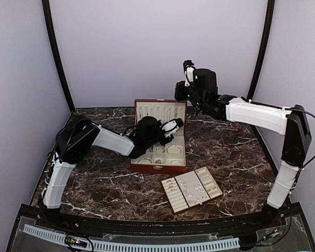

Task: Organize the mixed jewelry
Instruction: Pass from the right arm to the left, then adjust the jewelry box at the center of the board.

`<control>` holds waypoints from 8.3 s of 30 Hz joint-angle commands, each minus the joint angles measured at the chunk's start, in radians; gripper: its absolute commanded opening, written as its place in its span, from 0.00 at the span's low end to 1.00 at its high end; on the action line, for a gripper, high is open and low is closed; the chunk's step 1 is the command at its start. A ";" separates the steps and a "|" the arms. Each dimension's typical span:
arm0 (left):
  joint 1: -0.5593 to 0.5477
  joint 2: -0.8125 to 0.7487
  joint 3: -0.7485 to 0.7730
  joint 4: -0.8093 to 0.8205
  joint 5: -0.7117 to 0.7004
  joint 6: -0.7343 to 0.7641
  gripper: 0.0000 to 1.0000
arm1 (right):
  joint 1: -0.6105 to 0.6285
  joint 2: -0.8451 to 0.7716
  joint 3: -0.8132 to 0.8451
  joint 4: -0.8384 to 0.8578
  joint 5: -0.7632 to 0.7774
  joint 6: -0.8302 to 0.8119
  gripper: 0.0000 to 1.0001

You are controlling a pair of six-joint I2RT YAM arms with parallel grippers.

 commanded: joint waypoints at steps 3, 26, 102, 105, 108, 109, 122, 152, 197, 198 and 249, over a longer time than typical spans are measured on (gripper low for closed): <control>0.005 -0.001 -0.020 -0.007 -0.011 -0.020 0.00 | -0.006 -0.009 0.011 0.055 0.002 -0.012 0.00; -0.003 -0.044 -0.072 0.031 0.011 -0.039 0.00 | -0.008 0.014 -0.084 0.083 -0.006 0.027 0.00; 0.039 -0.214 -0.047 0.033 0.252 -0.479 0.36 | -0.064 -0.053 -0.307 0.160 -0.215 0.125 0.00; 0.053 -0.204 -0.028 0.000 0.289 -0.503 0.37 | -0.072 -0.059 -0.310 0.168 -0.232 0.138 0.00; 0.058 -0.189 -0.007 -0.023 0.312 -0.510 0.37 | -0.080 -0.062 -0.312 0.175 -0.247 0.146 0.00; 0.058 -0.183 0.003 -0.032 0.318 -0.509 0.37 | -0.081 -0.063 -0.313 0.176 -0.250 0.147 0.00; 0.058 -0.102 0.119 -0.110 0.328 -0.522 0.33 | -0.094 -0.075 -0.321 0.181 -0.309 0.154 0.00; 0.058 -0.049 0.181 -0.093 0.385 -0.596 0.19 | -0.114 -0.095 -0.346 0.167 -0.362 0.160 0.00; 0.075 -0.075 0.077 0.047 0.312 -0.665 0.00 | -0.129 -0.065 -0.109 -0.211 -0.399 0.115 0.46; 0.076 -0.076 0.073 0.049 0.310 -0.665 0.00 | -0.129 -0.057 -0.097 -0.217 -0.404 0.120 0.46; 0.083 -0.083 -0.097 0.166 0.326 -0.645 0.00 | -0.073 0.146 0.174 -0.351 -0.191 0.091 0.45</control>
